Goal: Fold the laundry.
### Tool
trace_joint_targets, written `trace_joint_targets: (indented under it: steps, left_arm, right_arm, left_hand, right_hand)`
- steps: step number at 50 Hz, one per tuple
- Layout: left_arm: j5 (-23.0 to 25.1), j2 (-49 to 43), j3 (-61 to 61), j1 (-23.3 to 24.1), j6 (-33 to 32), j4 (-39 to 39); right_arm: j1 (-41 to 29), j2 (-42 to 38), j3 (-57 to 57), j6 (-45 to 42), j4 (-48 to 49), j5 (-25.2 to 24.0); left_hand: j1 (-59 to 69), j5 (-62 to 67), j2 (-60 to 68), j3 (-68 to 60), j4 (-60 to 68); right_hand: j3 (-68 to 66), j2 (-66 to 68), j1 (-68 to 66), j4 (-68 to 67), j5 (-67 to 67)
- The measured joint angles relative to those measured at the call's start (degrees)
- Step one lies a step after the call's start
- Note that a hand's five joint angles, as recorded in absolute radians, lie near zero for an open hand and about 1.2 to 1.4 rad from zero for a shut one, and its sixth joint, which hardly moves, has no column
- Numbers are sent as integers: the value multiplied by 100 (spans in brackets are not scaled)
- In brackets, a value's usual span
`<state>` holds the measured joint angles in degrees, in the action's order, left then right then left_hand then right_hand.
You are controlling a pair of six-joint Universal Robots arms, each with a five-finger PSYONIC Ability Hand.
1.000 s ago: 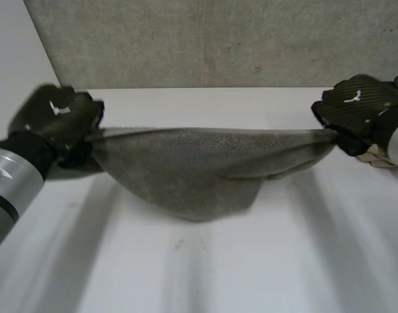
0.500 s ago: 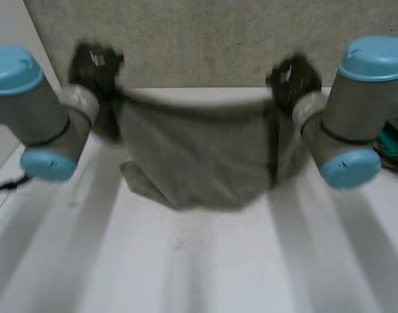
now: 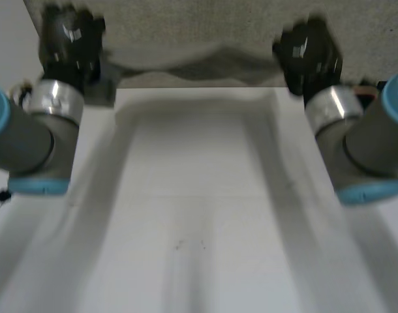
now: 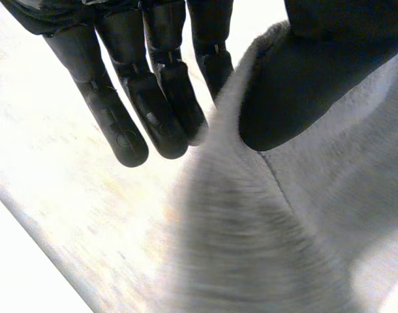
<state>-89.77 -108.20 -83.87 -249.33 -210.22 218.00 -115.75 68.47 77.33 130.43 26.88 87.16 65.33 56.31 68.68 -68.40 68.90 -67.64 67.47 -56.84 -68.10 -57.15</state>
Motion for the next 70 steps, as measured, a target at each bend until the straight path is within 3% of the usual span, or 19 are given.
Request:
trace_joint_targets:
  steps: [6, 13, 18, 19, 22, 32, 38, 42, 48, 63, 70]
  left_arm:
    - [51, 32, -1283, 11, -6, -12]
    - [181, -201, -1850, 57, -34, -26]
    - [220, -262, -1925, 113, -47, -86]
    - [222, -244, -1928, 116, -47, -110]
    - [222, -132, -1932, 112, -30, -224]
    - [219, 258, -1942, 87, 47, -664]
    - [223, 452, -1912, 134, 48, -798]
    - [223, 526, -1920, 156, 44, -813]
    - [223, 536, -1969, 190, 42, -816]
    - [233, 501, -2066, 220, 42, -907]
    - [241, 495, -2065, 218, 42, -905]
  right_arm:
    - [14, 77, 1242, 217, -894, -35]
    - [28, -262, 1610, 879, -1271, -116]
    - [195, -387, 1420, 1548, -1457, -224]
    - [287, -374, 1356, 1701, -1523, -259]
    - [576, -274, 1183, 2061, -1716, -369]
    - [1504, 8, 619, 2608, -2603, -1060]
    - [1848, -90, 397, 2067, -3072, -1794]
    - [1872, -295, 332, 966, -3154, -2389]
    - [1741, -771, -2, -519, -3216, -2910]
    - [1133, -2721, -2069, -1314, -4285, -3132]
    - [1046, -3077, -2378, -1488, -4398, -3112]
  left_hand:
    - [0, 0, 4, -1, 0]
    - [0, 0, 4, -1, 0]
    - [0, 0, 4, -1, 0]
    - [0, 0, 4, -1, 1]
    - [0, 0, 4, -1, 0]
    - [0, 0, 4, -1, 1]
    - [0, 0, 4, -1, 1]
    - [0, 0, 4, -1, 1]
    - [0, 0, 4, -1, 0]
    - [0, 0, 4, -1, 1]
    - [0, 0, 4, -1, 1]
  right_hand:
    - [0, 0, 0, 0, 0]
    - [3, -3, 5, 3, 2]
    - [3231, -3285, 2979, 3250, 3094]
    - [4793, -4840, 4086, 4760, 4640]
    - [5496, -5451, 4509, 5444, 5322]
    - [5534, -5472, 4509, 5455, 5340]
    - [5513, -5455, 4503, 5446, 5332]
    - [5513, -5455, 4487, 5439, 5319]
    - [5406, -5455, 4487, 5439, 5319]
    - [5063, -5082, 4360, 5118, 5012]
    - [4830, -4871, 4026, 4878, 4814]
